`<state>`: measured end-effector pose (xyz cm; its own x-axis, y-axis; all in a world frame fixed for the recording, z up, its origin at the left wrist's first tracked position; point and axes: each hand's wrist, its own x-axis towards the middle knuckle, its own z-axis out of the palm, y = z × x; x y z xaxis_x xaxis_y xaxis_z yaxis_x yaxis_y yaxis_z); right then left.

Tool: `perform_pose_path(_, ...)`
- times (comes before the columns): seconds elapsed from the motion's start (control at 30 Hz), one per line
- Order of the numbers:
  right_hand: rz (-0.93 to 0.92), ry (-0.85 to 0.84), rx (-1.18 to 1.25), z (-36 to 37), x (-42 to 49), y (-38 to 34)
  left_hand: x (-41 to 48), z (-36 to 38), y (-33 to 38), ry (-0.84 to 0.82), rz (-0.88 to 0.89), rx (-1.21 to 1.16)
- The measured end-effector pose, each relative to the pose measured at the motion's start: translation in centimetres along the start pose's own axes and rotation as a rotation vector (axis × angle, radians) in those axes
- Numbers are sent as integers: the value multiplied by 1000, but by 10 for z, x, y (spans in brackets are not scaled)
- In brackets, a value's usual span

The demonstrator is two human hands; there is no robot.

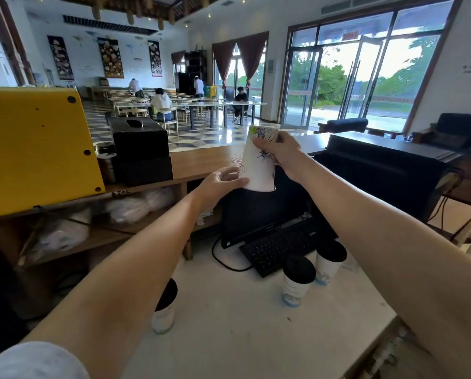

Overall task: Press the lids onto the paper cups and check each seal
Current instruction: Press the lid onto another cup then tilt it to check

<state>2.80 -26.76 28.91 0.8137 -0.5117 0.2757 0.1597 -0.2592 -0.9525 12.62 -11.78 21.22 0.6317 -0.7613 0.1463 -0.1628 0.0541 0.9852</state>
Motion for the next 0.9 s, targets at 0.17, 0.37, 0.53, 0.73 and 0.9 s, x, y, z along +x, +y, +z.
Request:
perform_pose_path(0.17,151,-103,233,-7,-14,11,-25,12,-20,-19,-31,-409)
perform_pose_path(0.37,263,-124,599,9,-41,39,-71,73,-73,-69,-122,-876)
perform_pose_path(0.53,191,-161,528,10,-53,57,-76,96,-64,184,-71,-1268)
perform_pose_path(0.73,130,-298,187,-25,-50,58,-68,78,-40,258,-24,-1400)
perform_pose_path(0.9,133,-420,-283,-39,-52,42,-47,54,-16,310,32,-1125)
